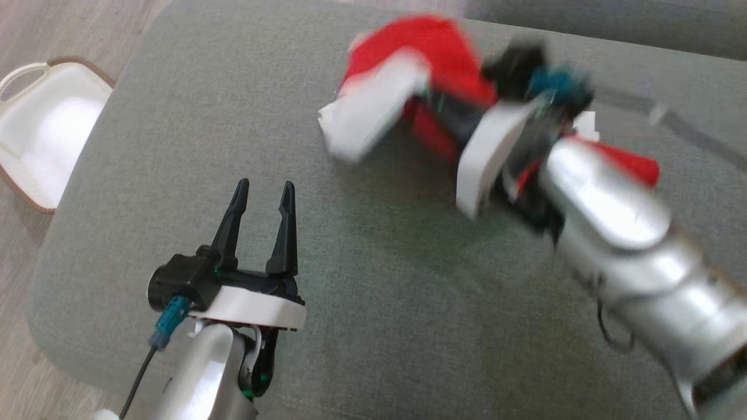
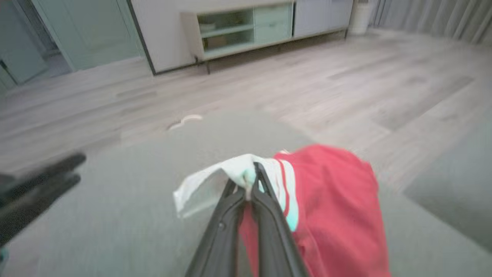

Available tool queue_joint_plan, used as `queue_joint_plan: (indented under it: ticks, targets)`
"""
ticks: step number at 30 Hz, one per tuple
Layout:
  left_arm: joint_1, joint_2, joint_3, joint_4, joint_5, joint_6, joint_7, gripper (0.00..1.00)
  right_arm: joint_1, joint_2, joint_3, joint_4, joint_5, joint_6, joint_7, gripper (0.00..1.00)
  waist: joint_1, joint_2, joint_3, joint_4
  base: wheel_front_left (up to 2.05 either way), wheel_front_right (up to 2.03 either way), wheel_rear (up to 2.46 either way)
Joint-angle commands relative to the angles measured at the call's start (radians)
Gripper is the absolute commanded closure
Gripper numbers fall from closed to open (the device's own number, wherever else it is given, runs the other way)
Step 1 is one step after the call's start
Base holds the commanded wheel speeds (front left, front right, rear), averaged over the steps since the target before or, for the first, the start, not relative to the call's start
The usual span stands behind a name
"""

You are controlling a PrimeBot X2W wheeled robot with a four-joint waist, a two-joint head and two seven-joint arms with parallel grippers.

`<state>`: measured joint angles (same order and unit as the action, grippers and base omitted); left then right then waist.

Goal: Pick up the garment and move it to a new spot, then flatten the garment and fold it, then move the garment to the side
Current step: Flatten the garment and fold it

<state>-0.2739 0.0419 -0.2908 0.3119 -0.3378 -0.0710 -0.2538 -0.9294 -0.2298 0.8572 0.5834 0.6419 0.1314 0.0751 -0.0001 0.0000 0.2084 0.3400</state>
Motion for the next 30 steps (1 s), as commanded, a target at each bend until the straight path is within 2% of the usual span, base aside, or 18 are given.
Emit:
queue_joint_plan:
  ticks: [1, 2, 3, 7, 11, 16, 20, 23, 27, 30]
  targets:
    - [-0.007, 0.008, 0.037, -0.029, 0.009, -0.002, -0.008, 0.00, 0.048, -0.013, 0.025, -0.053, 0.003, -0.001, 0.023, 1.00, 0.0001, 0.0000, 0.000, -0.005, 0.00, 0.00, 0.00]
    - [-0.007, 0.008, 0.037, -0.028, 0.010, -0.003, -0.008, 0.00, 0.066, -0.026, 0.037, -0.067, -0.004, -0.001, 0.029, 0.92, 0.0001, 0.0000, 0.000, -0.007, 0.00, 0.00, 0.00]
    - [-0.007, 0.008, 0.037, -0.027, 0.010, -0.004, -0.008, 0.00, 0.083, -0.035, 0.043, -0.077, -0.007, -0.001, 0.032, 0.00, 0.0001, 0.0000, 0.001, -0.008, 0.00, 0.00, 0.00]
    - [-0.011, 0.008, 0.038, -0.028, 0.014, -0.006, -0.008, 0.00, 0.113, -0.048, 0.032, -0.099, -0.007, -0.001, 0.028, 0.00, 0.0001, 0.0000, 0.002, -0.015, 0.00, 0.00, 0.00]
    - [-0.015, 0.008, 0.059, -0.028, 0.032, -0.008, -0.008, 0.00, 0.123, -0.059, -0.027, -0.119, -0.020, -0.001, 0.001, 0.00, 0.0001, 0.0000, -0.009, -0.041, 0.00, 0.00, 0.00]
    - [-0.012, 0.009, 0.092, -0.032, 0.053, -0.015, -0.008, 0.00, 0.153, -0.076, -0.143, -0.141, -0.082, -0.001, -0.051, 0.00, 0.0001, 0.0000, -0.036, -0.095, 0.00, 0.00, 0.00]
    - [-0.005, 0.009, 0.116, -0.042, 0.068, -0.020, -0.008, 0.00, 0.249, -0.079, -0.297, -0.178, -0.224, -0.001, -0.142, 0.00, 0.0001, 0.0000, -0.060, -0.160, 0.00, 0.00, 0.00]
    - [0.004, 0.009, 0.126, -0.049, 0.076, -0.021, -0.008, 0.00, 0.352, -0.041, -0.427, -0.209, -0.327, -0.001, -0.205, 0.00, 0.0001, 0.0000, -0.072, -0.196, 0.00, 0.00, 0.00]
    - [0.019, 0.009, 0.132, -0.053, 0.084, -0.023, -0.008, 0.00, 0.522, 0.063, -0.583, -0.263, -0.426, -0.001, -0.259, 0.00, 0.0001, 0.0000, -0.083, -0.230, 0.00, 0.00, 0.00]
    - [0.031, 0.009, 0.137, -0.056, 0.089, -0.024, -0.008, 0.00, 0.633, 0.124, -0.645, -0.295, -0.492, -0.001, -0.278, 0.00, 0.0001, 0.0000, -0.088, -0.248, 0.00, 0.00, 0.00]
